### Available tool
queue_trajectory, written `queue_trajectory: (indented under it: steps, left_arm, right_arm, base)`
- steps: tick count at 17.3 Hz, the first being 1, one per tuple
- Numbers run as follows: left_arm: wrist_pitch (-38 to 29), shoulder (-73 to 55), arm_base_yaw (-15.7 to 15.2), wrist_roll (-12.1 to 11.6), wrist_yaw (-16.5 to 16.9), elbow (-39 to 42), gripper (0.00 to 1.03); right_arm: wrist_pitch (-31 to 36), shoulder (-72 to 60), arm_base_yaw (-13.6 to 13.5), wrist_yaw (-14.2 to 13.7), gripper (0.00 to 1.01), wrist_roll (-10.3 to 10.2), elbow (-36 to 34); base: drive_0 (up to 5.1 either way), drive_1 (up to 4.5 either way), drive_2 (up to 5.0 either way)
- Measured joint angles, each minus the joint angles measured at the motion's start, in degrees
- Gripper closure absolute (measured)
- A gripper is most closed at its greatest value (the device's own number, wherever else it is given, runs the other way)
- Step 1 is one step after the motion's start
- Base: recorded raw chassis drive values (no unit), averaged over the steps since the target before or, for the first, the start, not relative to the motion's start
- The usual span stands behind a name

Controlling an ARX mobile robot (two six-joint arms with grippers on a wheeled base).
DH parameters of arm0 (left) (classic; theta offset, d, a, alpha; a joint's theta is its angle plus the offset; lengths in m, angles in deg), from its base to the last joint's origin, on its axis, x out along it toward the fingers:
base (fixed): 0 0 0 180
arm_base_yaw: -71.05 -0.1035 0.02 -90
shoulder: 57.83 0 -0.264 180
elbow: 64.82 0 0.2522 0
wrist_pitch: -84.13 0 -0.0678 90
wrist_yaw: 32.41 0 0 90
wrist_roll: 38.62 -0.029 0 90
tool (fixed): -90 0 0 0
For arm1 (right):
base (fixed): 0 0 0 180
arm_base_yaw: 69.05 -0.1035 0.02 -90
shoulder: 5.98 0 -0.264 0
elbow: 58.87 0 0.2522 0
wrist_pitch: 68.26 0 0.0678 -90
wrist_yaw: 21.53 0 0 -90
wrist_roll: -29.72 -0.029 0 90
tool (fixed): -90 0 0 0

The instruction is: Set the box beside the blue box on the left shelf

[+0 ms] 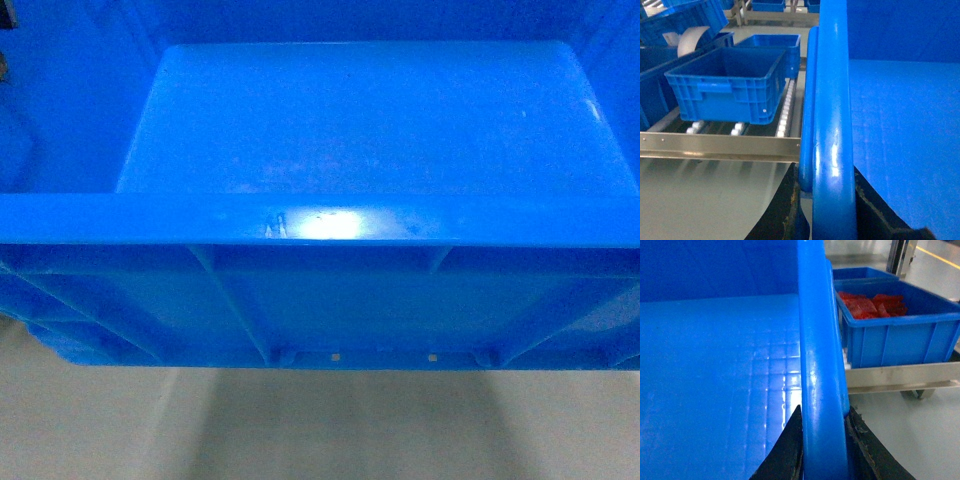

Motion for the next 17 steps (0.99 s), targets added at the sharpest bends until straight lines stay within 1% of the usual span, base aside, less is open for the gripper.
queue_trajectory:
  steps: [17]
  left_arm:
    - [0.17, -0.02, 0.0, 0.04, 0.04, 0.2, 0.85]
  right_arm:
    - [-0.02, 0.0, 0.0, 0.04, 0.86, -0.02, -0.2]
  base:
    - [0.0, 0.0, 0.0]
